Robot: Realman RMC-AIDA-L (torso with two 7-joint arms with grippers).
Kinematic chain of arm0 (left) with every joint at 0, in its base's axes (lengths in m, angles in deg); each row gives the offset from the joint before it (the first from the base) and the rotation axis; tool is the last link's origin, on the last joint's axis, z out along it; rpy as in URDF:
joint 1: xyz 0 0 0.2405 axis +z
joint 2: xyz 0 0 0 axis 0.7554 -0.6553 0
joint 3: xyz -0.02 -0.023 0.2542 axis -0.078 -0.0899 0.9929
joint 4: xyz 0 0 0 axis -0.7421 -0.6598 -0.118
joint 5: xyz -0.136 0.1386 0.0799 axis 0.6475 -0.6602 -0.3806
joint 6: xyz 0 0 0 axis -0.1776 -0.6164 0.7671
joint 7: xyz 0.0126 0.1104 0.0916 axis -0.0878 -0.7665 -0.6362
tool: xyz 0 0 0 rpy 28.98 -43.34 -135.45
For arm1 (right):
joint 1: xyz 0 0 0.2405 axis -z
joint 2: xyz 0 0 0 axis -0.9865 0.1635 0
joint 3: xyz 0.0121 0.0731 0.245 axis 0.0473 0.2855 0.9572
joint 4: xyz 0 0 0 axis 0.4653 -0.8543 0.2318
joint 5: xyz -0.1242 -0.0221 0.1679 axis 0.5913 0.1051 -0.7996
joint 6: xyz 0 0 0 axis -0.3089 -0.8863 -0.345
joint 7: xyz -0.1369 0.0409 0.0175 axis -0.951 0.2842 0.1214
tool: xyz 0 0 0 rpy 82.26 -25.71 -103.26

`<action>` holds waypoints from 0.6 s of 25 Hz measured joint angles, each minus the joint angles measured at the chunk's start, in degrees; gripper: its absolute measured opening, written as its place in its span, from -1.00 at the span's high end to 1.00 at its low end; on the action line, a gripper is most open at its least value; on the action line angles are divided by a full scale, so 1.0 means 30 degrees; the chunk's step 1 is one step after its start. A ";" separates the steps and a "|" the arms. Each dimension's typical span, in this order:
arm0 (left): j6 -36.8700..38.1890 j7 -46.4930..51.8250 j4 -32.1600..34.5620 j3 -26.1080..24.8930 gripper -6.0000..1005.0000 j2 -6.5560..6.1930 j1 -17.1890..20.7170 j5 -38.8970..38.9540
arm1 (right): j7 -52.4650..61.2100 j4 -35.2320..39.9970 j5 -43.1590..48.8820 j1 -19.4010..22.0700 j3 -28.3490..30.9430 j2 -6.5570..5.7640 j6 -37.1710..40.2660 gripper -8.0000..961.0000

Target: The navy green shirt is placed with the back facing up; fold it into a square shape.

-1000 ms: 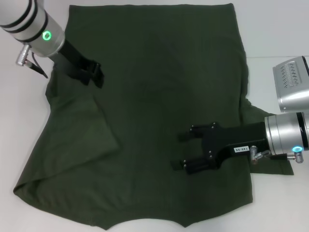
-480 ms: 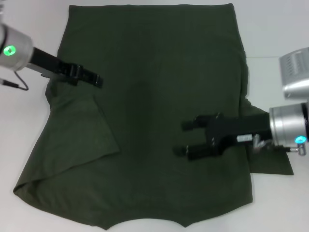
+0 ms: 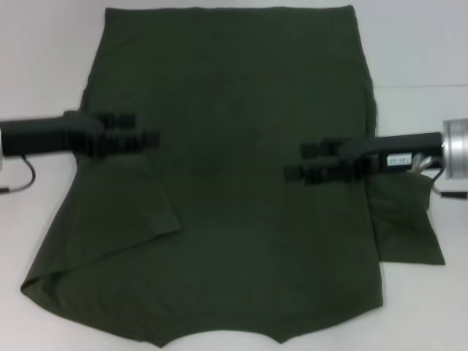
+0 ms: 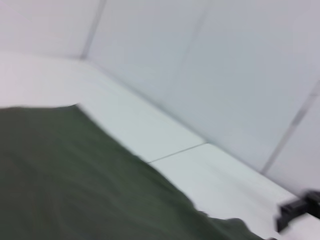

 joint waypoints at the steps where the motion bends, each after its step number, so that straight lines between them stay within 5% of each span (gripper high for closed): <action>1: 0.0397 -0.1214 -0.0187 -0.0093 -0.68 0.0170 0.0403 0.0259 | 0.1057 0.0072 0.0021 -0.0075 0.0006 -0.0166 0.0134 -0.91; 8: 0.2607 -0.6954 -0.1917 -0.0412 -0.68 0.0888 0.1816 0.0558 | 0.9080 0.0339 0.0645 -0.0287 -0.0016 -0.1667 0.0649 -0.91; 15: 0.2695 -0.8835 -0.2702 -0.0515 -0.68 0.1356 0.2564 0.0611 | 1.3209 0.0496 0.2619 0.0278 0.1059 -0.2876 0.2234 -0.91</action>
